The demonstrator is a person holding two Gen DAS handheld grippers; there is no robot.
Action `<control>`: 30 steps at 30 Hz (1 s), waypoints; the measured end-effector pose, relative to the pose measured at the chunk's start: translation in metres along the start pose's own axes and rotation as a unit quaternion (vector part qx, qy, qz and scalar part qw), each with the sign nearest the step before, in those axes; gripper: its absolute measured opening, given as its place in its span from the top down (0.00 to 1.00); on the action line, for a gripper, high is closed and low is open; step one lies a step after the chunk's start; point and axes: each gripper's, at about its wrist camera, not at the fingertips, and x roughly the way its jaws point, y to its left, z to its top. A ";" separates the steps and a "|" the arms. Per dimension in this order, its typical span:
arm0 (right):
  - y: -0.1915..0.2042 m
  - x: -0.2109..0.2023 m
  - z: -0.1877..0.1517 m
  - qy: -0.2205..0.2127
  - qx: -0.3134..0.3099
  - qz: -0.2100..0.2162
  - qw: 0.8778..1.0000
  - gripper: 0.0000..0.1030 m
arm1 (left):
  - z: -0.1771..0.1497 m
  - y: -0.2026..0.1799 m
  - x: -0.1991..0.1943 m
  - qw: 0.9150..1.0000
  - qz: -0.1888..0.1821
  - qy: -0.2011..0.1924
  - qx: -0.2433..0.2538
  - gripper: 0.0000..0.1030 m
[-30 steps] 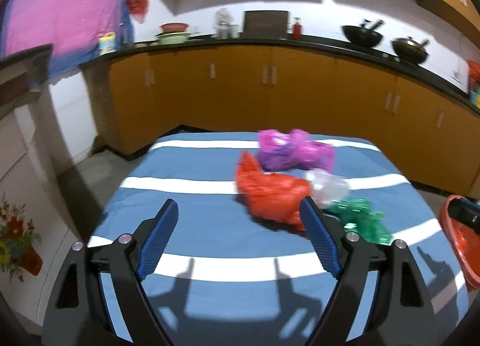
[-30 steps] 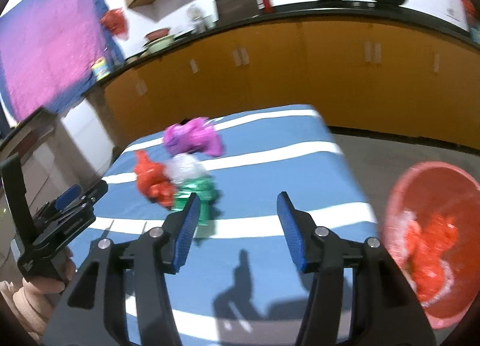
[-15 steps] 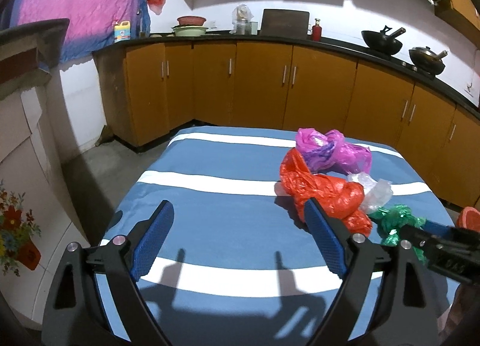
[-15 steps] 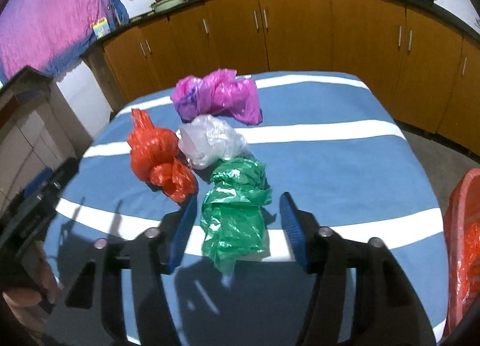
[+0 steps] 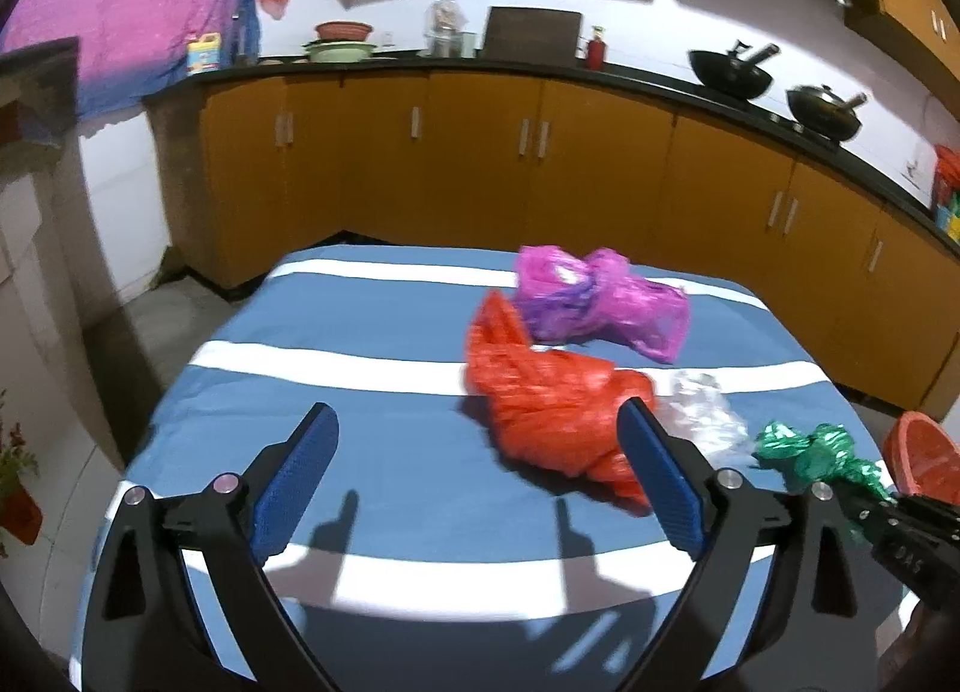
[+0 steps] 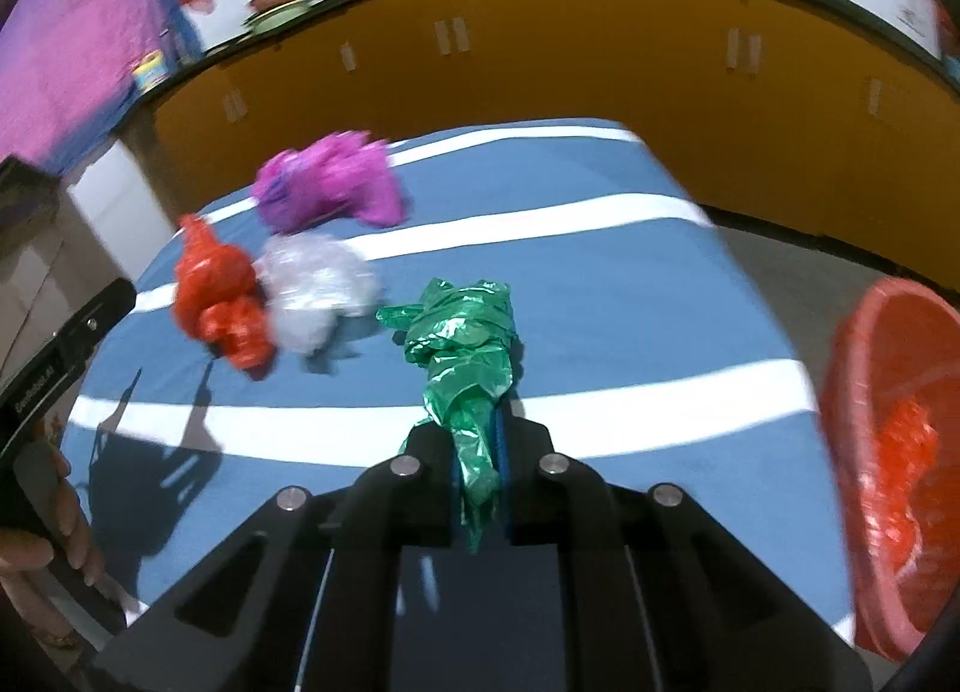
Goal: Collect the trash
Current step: 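Grasp the green bag with the right tool while the left tool grasps a red bag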
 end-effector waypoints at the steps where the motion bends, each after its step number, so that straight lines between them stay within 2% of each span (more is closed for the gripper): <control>1: -0.008 -0.003 0.000 -0.004 0.011 -0.007 1.000 0.90 | 0.001 -0.005 0.002 1.000 -0.003 0.002 0.003 0.09; 9: -0.041 -0.013 0.002 -0.011 0.044 -0.020 0.999 0.90 | 0.006 -0.031 0.025 0.999 -0.012 0.032 0.020 0.10; 12: -0.045 -0.012 0.001 -0.010 0.047 -0.020 0.999 0.90 | 0.008 -0.032 0.030 0.999 -0.018 0.040 0.016 0.21; 14: -0.047 -0.011 0.000 -0.008 0.049 -0.020 0.999 0.90 | 0.008 -0.033 0.035 0.998 -0.022 0.052 0.021 0.33; 16: -0.048 -0.011 -0.001 -0.006 0.052 -0.019 0.998 0.90 | 0.007 -0.035 0.039 0.997 -0.028 0.065 0.025 0.42; 24: -0.049 -0.010 -0.002 -0.006 0.053 -0.018 0.998 0.90 | 0.003 -0.035 0.039 0.995 -0.041 0.080 0.035 0.55; 30: -0.048 -0.015 -0.004 -0.010 0.053 -0.015 0.998 0.90 | 0.002 -0.031 0.030 0.996 -0.041 0.075 0.036 0.71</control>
